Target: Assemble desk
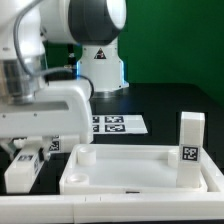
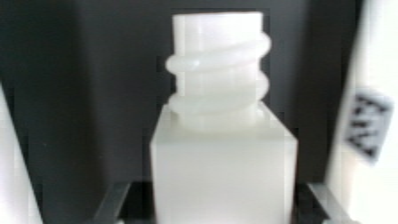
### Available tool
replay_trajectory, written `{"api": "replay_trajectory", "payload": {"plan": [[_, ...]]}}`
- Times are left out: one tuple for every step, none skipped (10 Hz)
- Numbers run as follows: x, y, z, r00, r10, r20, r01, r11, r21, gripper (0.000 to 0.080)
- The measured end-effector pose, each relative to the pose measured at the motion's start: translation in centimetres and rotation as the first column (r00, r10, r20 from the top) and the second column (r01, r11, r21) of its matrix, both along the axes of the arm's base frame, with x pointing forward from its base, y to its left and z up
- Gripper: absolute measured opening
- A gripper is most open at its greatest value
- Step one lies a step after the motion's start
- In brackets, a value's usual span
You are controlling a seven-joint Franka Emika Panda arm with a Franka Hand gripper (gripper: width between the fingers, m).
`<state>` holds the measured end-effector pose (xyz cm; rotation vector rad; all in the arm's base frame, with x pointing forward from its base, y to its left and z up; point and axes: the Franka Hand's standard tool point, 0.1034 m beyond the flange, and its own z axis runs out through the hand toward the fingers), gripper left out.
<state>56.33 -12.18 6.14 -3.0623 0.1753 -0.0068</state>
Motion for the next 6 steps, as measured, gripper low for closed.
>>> {"api": "replay_trajectory", "payload": {"plan": [[-0.3, 1.8, 2.2, 0.999, -0.027, 0.017, 0.027, 1.000, 0.011, 0.0284], [-1.7, 4.1, 3.0, 0.999, -0.052, 0.013, 0.051, 0.998, 0.023, 0.0284], [-2.1, 5.3, 2.9, 0.998, -0.066, 0.018, 0.066, 0.998, 0.016, 0.0284], [-2.0, 5.2, 2.7, 0.998, -0.053, 0.017, 0.053, 0.998, 0.014, 0.0284], [-2.0, 5.1, 2.7, 0.998, -0.056, 0.016, 0.056, 0.998, 0.014, 0.0284], [-2.1, 5.1, 2.6, 0.998, -0.056, 0.015, 0.055, 0.998, 0.014, 0.0284]]}}
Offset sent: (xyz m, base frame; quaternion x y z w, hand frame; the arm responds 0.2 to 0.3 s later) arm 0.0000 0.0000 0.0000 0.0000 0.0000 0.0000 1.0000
